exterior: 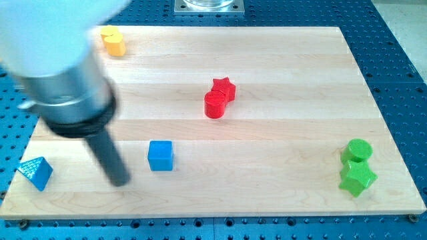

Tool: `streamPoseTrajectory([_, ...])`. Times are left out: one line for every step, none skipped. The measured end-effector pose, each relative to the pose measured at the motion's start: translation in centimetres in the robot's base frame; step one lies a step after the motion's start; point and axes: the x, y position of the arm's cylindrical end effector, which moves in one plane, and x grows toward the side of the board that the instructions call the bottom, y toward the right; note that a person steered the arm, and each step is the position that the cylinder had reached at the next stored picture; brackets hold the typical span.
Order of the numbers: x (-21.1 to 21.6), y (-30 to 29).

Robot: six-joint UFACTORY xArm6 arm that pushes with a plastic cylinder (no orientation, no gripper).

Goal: Move the blue cube near the blue triangle

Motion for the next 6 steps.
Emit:
streamPoseTrajectory([-0.6,7.9])
streamPoseTrajectory([-4.9,10.1])
streamPoseTrajectory([-4.7,3.5])
streamPoseTrajectory([-3.9,-4.1])
streamPoseTrajectory([-3.5,2.1])
streamPoseTrajectory([-2.3,-3.3])
